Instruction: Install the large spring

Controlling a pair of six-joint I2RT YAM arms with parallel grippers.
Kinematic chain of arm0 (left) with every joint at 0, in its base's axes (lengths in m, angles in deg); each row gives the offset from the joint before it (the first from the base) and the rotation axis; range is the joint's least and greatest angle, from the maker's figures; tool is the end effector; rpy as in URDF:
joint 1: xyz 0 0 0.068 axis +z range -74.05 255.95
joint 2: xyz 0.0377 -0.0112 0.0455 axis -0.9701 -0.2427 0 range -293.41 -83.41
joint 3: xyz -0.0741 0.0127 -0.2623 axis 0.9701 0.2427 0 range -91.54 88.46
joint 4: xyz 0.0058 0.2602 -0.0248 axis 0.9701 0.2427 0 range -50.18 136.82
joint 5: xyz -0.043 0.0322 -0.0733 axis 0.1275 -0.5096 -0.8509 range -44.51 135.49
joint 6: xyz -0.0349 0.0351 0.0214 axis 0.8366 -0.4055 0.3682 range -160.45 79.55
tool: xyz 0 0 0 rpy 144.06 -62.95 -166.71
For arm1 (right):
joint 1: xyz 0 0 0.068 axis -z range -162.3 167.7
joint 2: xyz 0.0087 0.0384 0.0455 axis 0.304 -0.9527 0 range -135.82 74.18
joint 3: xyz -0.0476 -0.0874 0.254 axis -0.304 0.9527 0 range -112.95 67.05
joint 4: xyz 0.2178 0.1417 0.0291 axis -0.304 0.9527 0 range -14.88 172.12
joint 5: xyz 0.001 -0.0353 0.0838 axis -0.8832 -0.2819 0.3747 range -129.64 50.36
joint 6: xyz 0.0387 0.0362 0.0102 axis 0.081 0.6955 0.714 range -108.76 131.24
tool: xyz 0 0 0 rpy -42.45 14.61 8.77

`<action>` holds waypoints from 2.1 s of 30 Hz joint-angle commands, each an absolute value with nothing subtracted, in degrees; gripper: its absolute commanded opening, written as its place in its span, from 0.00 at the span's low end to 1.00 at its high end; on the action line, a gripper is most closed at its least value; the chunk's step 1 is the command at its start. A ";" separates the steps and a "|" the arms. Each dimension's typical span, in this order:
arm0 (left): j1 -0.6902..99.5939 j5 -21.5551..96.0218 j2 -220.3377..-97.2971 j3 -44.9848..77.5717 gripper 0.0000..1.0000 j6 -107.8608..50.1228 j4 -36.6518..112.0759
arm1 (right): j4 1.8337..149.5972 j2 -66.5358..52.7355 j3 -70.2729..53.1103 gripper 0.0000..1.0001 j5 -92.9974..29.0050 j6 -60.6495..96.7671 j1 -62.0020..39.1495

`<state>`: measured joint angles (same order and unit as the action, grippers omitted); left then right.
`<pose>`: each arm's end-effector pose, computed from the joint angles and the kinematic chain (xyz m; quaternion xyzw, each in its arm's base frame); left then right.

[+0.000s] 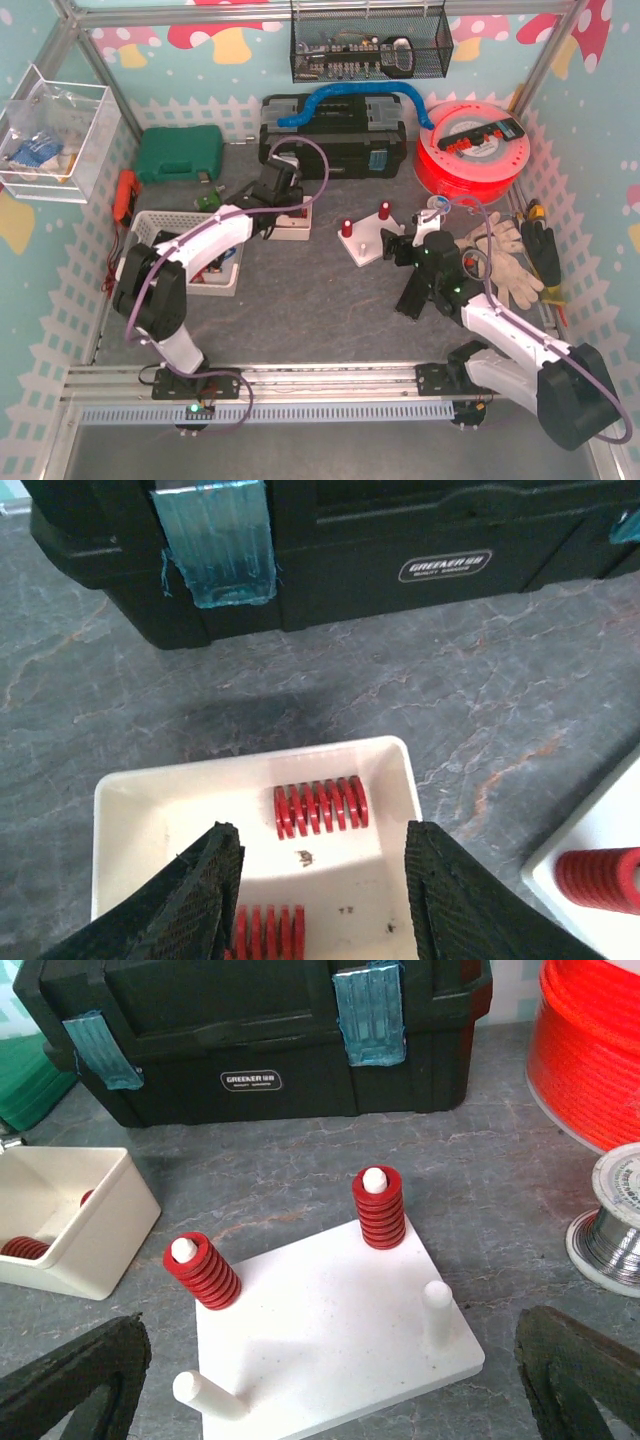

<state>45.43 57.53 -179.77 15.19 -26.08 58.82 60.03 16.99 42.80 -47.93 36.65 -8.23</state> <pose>0.3301 -0.1861 0.2621 0.0856 0.9058 -0.0657 0.4097 0.1993 0.0912 0.2189 0.0389 0.8063 0.2017 0.5546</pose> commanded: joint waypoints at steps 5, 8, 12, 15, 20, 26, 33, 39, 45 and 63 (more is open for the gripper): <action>50.03 45.03 -179.98 20.26 0.45 -53.99 51.63 | 57.44 20.97 44.19 0.99 -45.71 37.61 -8.49; 54.80 33.62 -179.44 20.54 0.46 -67.51 51.71 | 57.64 22.53 44.85 0.99 -45.89 37.86 -8.49; 56.25 20.27 -179.54 20.38 0.49 -85.97 51.81 | 58.49 24.22 44.49 0.99 -44.44 38.02 -8.49; 56.78 20.71 -184.22 15.71 0.49 -91.32 55.92 | 58.96 25.65 44.55 0.99 -43.86 38.18 -8.49; 56.70 20.81 -190.01 11.82 0.51 -95.36 59.39 | 59.53 27.24 44.76 0.99 -45.12 37.90 -8.49; 56.02 22.46 -192.00 11.23 0.49 -98.53 59.41 | 59.56 26.47 44.55 0.99 -45.35 37.88 -8.49; 55.64 26.78 -194.23 10.69 0.46 -101.07 59.42 | 59.61 26.54 44.55 0.99 -45.64 37.89 -8.49; 55.65 27.94 -196.48 9.81 0.43 -102.27 59.42 | 59.77 26.64 44.80 0.99 -46.61 37.78 -8.49; 55.65 29.81 -198.88 7.65 0.43 -103.51 59.33 | 59.73 25.94 44.55 0.99 -46.49 37.74 -8.49; 54.89 30.88 -205.38 6.68 0.41 -104.27 61.77 | 59.84 26.48 44.73 0.99 -47.64 37.54 -8.49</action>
<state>55.50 31.80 -201.65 6.79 -103.30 58.86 60.25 25.95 44.40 -46.55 37.48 -8.23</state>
